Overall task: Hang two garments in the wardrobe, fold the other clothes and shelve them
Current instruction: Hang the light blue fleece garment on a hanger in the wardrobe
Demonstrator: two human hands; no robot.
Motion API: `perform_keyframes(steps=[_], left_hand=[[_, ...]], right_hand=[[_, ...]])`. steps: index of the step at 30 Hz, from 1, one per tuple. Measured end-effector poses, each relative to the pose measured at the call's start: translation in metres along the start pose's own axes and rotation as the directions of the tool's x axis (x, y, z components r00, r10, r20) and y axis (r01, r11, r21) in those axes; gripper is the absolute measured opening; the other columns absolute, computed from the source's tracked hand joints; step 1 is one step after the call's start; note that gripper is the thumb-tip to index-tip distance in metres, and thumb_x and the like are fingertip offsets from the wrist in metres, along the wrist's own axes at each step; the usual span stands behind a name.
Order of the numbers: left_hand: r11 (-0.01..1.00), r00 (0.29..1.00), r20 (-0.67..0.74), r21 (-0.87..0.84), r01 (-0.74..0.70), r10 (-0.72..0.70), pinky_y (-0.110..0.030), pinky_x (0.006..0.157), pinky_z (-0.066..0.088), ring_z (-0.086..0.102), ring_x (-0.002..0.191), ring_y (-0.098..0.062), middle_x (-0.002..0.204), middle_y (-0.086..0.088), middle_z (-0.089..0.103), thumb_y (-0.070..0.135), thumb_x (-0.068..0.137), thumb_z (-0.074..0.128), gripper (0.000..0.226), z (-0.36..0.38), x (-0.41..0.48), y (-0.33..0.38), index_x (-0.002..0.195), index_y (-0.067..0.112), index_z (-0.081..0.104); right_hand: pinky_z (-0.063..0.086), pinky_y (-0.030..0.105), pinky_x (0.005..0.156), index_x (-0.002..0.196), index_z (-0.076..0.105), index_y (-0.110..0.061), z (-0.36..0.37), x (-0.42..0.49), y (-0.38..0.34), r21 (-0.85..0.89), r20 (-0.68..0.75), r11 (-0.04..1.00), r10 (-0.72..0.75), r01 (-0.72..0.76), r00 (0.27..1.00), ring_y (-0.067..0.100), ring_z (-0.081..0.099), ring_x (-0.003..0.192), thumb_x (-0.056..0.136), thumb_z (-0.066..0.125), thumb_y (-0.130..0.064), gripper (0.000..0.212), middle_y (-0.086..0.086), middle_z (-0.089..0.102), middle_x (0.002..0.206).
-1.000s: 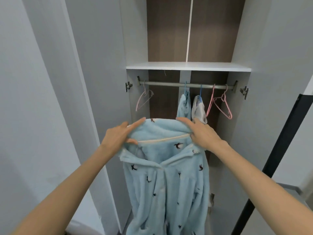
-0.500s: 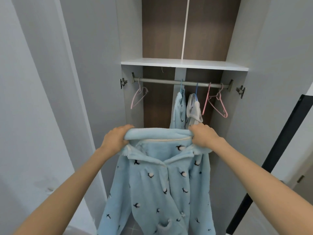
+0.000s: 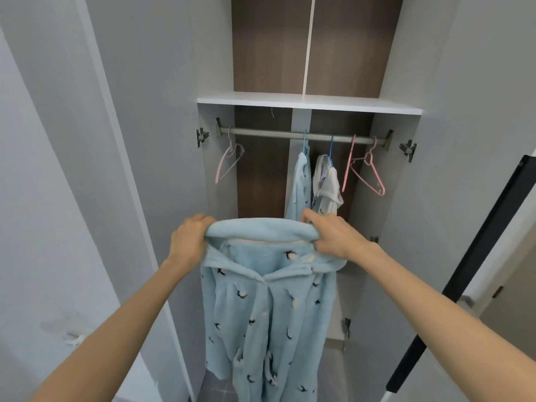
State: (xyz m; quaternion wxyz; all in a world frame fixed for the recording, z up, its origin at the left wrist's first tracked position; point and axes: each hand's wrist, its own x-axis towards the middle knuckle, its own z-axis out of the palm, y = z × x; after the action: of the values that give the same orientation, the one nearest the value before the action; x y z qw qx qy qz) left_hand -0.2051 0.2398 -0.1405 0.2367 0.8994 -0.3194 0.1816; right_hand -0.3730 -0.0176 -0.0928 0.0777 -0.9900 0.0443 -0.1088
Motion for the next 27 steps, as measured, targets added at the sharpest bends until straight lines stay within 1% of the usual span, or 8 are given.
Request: perform_keyframes(steps=[3, 6, 9, 15, 19, 23, 25, 27], left_hand=[[0.992, 0.996, -0.053, -0.113, 0.062, -0.068, -0.03, 0.056, 0.034, 0.047, 0.09, -0.023, 0.092, -0.002, 0.05, -0.011, 0.072, 0.049, 0.036, 0.001, 0.009, -0.006, 0.096, 0.013, 0.061], [0.984, 0.993, -0.035, -0.141, 0.105, -0.111, -0.03, 0.055, 0.034, 0.053, 0.081, -0.025, 0.092, -0.004, 0.057, -0.007, 0.073, 0.052, 0.032, 0.004, 0.016, -0.011, 0.095, 0.014, 0.062], [0.966, 0.992, -0.018, -0.231, 0.119, -0.126, -0.032, 0.063, 0.04, 0.057, 0.08, -0.027, 0.092, -0.008, 0.065, -0.004, 0.079, 0.052, 0.031, 0.012, 0.018, -0.018, 0.102, 0.012, 0.065], [0.845, 0.945, 0.25, -0.441, 0.303, -0.209, -0.029, 0.069, 0.041, 0.056, 0.084, -0.024, 0.101, -0.016, 0.066, 0.001, 0.088, 0.053, 0.024, 0.023, 0.033, -0.026, 0.11, 0.002, 0.063], [0.779, 0.914, 0.369, -0.519, 0.352, -0.168, -0.03, 0.074, 0.045, 0.057, 0.087, -0.021, 0.1, -0.009, 0.064, 0.006, 0.09, 0.054, 0.02, 0.025, 0.043, -0.029, 0.108, 0.005, 0.064], [0.558, 0.82, 0.556, -0.64, 0.529, -0.14, -0.022, 0.067, 0.048, 0.062, 0.081, -0.012, 0.092, 0.0, 0.068, 0.006, 0.091, 0.055, 0.017, 0.033, 0.054, -0.039, 0.096, 0.019, 0.064], [0.452, 0.772, 0.609, -0.645, 0.616, -0.182, -0.026, 0.068, 0.049, 0.063, 0.079, -0.016, 0.09, -0.005, 0.068, 0.008, 0.091, 0.056, 0.012, 0.043, 0.063, -0.045, 0.096, 0.015, 0.064], [0.345, 0.735, 0.639, -0.653, 0.674, -0.226, -0.03, 0.066, 0.047, 0.06, 0.073, -0.019, 0.081, -0.007, 0.066, 0.011, 0.09, 0.055, 0.009, 0.054, 0.073, -0.048, 0.094, 0.009, 0.062]], right_hand=[[0.02, 0.027, 0.047, 0.092, 0.046, -0.031, -0.001, 0.003, -0.002, -0.22, -0.028, 0.974, 0.046, -0.051, 0.999, 0.013, 0.038, 0.056, 0.076, 0.05, -0.007, 0.029, -0.008, 0.038, 0.063], [0.024, 0.027, 0.052, 0.08, 0.049, -0.028, 0.003, 0.01, -0.002, -0.226, -0.096, 0.955, 0.176, -0.194, 0.98, 0.023, 0.045, 0.066, 0.074, 0.048, -0.007, 0.023, -0.007, 0.044, 0.065], [0.033, 0.031, 0.061, 0.089, 0.058, -0.024, 0.011, 0.016, -0.002, -0.189, -0.124, 0.934, 0.284, -0.304, 0.951, 0.025, 0.047, 0.071, 0.075, 0.049, -0.007, 0.024, -0.003, 0.046, 0.072], [0.034, 0.031, 0.063, 0.08, 0.05, -0.025, 0.026, 0.026, 0.007, -0.112, -0.082, 0.892, 0.43, -0.437, 0.899, 0.027, 0.049, 0.073, 0.075, 0.05, -0.008, 0.018, 0.0, 0.051, 0.077], [0.037, 0.031, 0.066, 0.082, 0.053, -0.025, 0.03, 0.04, 0.019, -0.053, 0.054, 0.874, 0.485, -0.482, 0.873, 0.026, 0.053, 0.079, 0.076, 0.052, -0.009, 0.017, 0.0, 0.055, 0.082], [0.039, 0.027, 0.061, 0.092, 0.061, -0.019, 0.038, 0.063, 0.04, 0.097, 0.227, 0.881, 0.433, -0.462, 0.873, 0.024, 0.057, 0.087, 0.076, 0.056, -0.007, 0.021, 0.003, 0.061, 0.094], [0.04, 0.027, 0.061, 0.093, 0.061, -0.014, 0.046, 0.076, 0.052, 0.209, 0.269, 0.872, 0.385, -0.443, 0.883, 0.022, 0.054, 0.088, 0.075, 0.059, -0.003, 0.022, 0.005, 0.06, 0.097], [0.042, 0.029, 0.068, 0.103, 0.061, -0.009, 0.056, 0.09, 0.064, 0.304, 0.277, 0.846, 0.362, -0.439, 0.89, 0.023, 0.053, 0.093, 0.076, 0.057, 0.0, 0.029, 0.008, 0.059, 0.102]])
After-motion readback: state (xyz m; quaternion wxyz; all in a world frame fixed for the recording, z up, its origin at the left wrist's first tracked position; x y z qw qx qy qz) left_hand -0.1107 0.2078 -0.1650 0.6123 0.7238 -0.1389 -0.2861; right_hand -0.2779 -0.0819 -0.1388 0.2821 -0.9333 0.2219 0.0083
